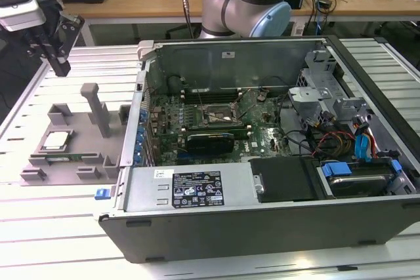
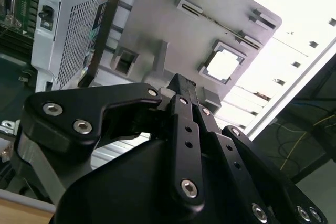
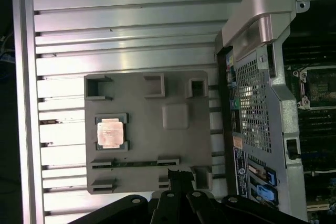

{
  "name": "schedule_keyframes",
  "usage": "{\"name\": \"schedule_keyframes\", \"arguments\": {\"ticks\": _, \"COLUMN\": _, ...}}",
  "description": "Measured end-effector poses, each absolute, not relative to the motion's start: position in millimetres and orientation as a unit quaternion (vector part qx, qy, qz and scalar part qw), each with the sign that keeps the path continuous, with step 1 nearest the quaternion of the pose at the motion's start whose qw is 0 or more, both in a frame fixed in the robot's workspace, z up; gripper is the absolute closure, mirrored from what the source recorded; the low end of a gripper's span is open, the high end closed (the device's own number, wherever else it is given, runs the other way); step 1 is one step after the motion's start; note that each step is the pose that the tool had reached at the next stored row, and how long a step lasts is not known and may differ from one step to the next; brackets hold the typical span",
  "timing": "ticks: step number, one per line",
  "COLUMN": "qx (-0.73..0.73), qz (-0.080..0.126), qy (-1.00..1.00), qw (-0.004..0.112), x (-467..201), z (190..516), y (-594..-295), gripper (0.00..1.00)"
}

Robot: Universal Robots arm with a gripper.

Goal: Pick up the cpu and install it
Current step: 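Reach for the cpu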

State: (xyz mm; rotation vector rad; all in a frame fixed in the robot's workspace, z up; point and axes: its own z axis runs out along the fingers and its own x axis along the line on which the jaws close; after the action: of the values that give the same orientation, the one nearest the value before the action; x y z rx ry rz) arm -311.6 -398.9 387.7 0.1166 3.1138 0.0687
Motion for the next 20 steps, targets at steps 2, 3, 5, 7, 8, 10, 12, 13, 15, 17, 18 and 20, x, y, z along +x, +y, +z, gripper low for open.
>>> {"name": "schedule_keyframes", "arguments": {"ticks": 2, "qx": 0.037, "qz": 0.022, "qy": 0.999, "qw": 0.013, "x": -319, "z": 385, "y": -399, "gripper": 0.89}}
{"name": "schedule_keyframes", "arguments": {"ticks": 3, "qx": 0.037, "qz": 0.022, "qy": 0.999, "qw": 0.013, "x": -321, "z": 384, "y": -399, "gripper": 0.89}}
{"name": "schedule_keyframes", "arguments": {"ticks": 5, "qx": 0.037, "qz": 0.022, "qy": 0.999, "qw": 0.013, "x": -325, "z": 382, "y": -399, "gripper": 0.89}}
{"name": "schedule_keyframes", "arguments": {"ticks": 7, "qx": 0.037, "qz": 0.022, "qy": 0.999, "qw": 0.013, "x": -329, "z": 380, "y": -399, "gripper": 0.89}}
{"name": "schedule_keyframes", "arguments": {"ticks": 8, "qx": 0.037, "qz": 0.022, "qy": 0.999, "qw": 0.013, "x": -330, "z": 379, "y": -399, "gripper": 0.89}}
{"name": "schedule_keyframes", "arguments": {"ticks": 10, "qx": 0.037, "qz": 0.022, "qy": 0.999, "qw": 0.013, "x": -332, "z": 378, "y": -399, "gripper": 0.89}}
{"name": "schedule_keyframes", "arguments": {"ticks": 12, "qx": 0.037, "qz": 0.022, "qy": 0.999, "qw": 0.013, "x": -338, "z": 375, "y": -399, "gripper": 0.89}}
{"name": "schedule_keyframes", "arguments": {"ticks": 13, "qx": 0.037, "qz": 0.022, "qy": 0.999, "qw": 0.013, "x": -343, "z": 373, "y": -399, "gripper": 0.89}}
{"name": "schedule_keyframes", "arguments": {"ticks": 15, "qx": 0.037, "qz": 0.022, "qy": 0.999, "qw": 0.013, "x": -347, "z": 372, "y": -399, "gripper": 0.89}}
{"name": "schedule_keyframes", "arguments": {"ticks": 17, "qx": 0.037, "qz": 0.022, "qy": 0.999, "qw": 0.013, "x": -351, "z": 369, "y": -399, "gripper": 0.89}}
{"name": "schedule_keyframes", "arguments": {"ticks": 18, "qx": 0.037, "qz": 0.022, "qy": 0.999, "qw": 0.013, "x": -355, "z": 368, "y": -399, "gripper": 0.89}}
{"name": "schedule_keyframes", "arguments": {"ticks": 20, "qx": 0.037, "qz": 0.022, "qy": 0.999, "qw": 0.013, "x": -358, "z": 366, "y": -399, "gripper": 0.89}}
